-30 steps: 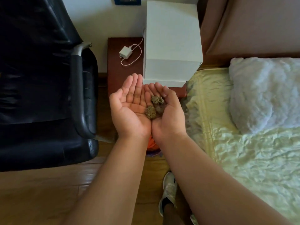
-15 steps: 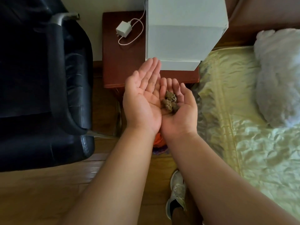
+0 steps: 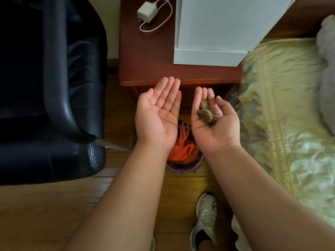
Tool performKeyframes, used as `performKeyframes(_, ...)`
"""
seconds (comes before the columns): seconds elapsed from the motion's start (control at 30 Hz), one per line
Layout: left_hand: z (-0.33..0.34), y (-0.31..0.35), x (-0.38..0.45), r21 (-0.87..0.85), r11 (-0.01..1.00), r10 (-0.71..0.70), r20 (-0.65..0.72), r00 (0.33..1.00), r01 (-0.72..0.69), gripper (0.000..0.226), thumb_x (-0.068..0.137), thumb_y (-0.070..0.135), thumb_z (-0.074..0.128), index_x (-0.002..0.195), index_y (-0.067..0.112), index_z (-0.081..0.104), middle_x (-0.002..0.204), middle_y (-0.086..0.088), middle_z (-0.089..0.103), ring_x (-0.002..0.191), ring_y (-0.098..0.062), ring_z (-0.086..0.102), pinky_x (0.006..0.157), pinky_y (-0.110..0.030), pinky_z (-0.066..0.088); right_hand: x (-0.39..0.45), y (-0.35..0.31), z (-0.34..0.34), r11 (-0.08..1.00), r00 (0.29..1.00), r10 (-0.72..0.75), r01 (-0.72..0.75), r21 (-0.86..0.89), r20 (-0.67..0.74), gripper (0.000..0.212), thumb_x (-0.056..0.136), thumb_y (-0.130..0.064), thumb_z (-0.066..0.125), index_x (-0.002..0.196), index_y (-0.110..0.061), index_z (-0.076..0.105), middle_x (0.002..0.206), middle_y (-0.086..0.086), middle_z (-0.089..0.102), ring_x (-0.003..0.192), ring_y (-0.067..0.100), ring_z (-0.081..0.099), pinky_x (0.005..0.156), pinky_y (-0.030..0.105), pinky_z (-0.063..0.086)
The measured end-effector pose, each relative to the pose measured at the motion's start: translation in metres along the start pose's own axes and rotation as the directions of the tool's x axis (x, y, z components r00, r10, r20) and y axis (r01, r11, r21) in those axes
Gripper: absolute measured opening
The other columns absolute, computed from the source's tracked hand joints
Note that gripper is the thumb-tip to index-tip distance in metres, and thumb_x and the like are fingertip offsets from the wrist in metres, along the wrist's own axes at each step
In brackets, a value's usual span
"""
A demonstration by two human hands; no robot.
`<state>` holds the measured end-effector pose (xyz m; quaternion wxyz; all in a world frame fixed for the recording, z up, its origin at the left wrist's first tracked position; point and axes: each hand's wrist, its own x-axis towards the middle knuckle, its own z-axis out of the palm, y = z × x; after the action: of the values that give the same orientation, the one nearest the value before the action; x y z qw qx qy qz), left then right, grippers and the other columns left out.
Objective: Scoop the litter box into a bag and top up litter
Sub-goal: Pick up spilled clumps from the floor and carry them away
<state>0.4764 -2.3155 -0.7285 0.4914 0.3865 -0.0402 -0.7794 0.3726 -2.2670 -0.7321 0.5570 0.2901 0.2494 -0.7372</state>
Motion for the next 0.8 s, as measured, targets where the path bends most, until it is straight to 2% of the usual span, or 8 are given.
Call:
performKeyframes(0.1, -0.021, 0.001, 0.009, 0.057, 0.998, -0.004, -0.037, 0.999, 0.006, 0.04, 0.108, 0.024, 0.036, 0.125, 0.002, 0.064, 0.121, -0.012, 0.074, 0.114, -0.024, 0.071, 0.11, -0.041, 0.048, 0.011, -0.005, -0.014, 0.983, 0.998, 0.016, -0.026, -0.181, -0.056, 0.03, 0.106, -0.017, 0.051, 0.121, 0.003, 0.067, 0.109, 0.018, 0.076, 0.103, 0.033, 0.075, 0.087, 0.038, 0.062)
performKeyframes(0.17, -0.034, 0.001, 0.015, 0.094, 0.995, -0.015, -0.066, 0.998, 0.021, 0.041, 0.108, 0.025, 0.036, 0.127, 0.003, 0.064, 0.122, -0.011, 0.073, 0.114, -0.023, 0.071, 0.111, -0.041, 0.047, 0.016, -0.008, -0.024, 0.971, 0.997, 0.015, -0.033, -0.238, -0.079, 0.031, 0.106, -0.019, 0.051, 0.121, 0.003, 0.067, 0.111, 0.019, 0.076, 0.103, 0.033, 0.075, 0.087, 0.038, 0.062)
performKeyframes(0.4, -0.07, -0.01, 0.017, 0.057, 0.997, -0.044, -0.141, 0.989, 0.052, 0.04, 0.108, 0.025, 0.037, 0.127, 0.004, 0.064, 0.122, -0.01, 0.074, 0.114, -0.023, 0.071, 0.109, -0.041, 0.048, 0.026, -0.008, -0.054, 0.983, 0.991, 0.001, -0.026, -0.181, -0.136, 0.03, 0.104, -0.017, 0.056, 0.121, 0.006, 0.066, 0.111, 0.022, 0.074, 0.099, 0.033, 0.076, 0.086, 0.036, 0.062)
performKeyframes(0.6, -0.102, -0.043, 0.021, 0.019, 0.993, -0.11, -0.209, 0.972, 0.116, 0.04, 0.108, 0.026, 0.037, 0.125, 0.003, 0.065, 0.121, -0.011, 0.074, 0.114, -0.024, 0.071, 0.111, -0.042, 0.047, 0.04, 0.004, -0.097, 0.959, 0.977, 0.014, -0.074, -0.274, -0.214, 0.029, 0.103, -0.018, 0.056, 0.121, 0.001, 0.068, 0.117, 0.016, 0.074, 0.101, 0.03, 0.076, 0.087, 0.035, 0.062)
performKeyframes(0.8, -0.141, -0.065, 0.027, 0.005, 0.987, -0.155, -0.268, 0.951, 0.162, 0.039, 0.108, 0.024, 0.038, 0.126, 0.003, 0.065, 0.121, -0.012, 0.074, 0.113, -0.025, 0.071, 0.111, -0.043, 0.047, 0.052, 0.009, -0.143, 0.93, 0.965, 0.031, -0.124, -0.346, -0.262, 0.027, 0.103, -0.018, 0.055, 0.116, 0.001, 0.069, 0.09, 0.01, 0.077, 0.097, 0.027, 0.077, 0.088, 0.035, 0.058)
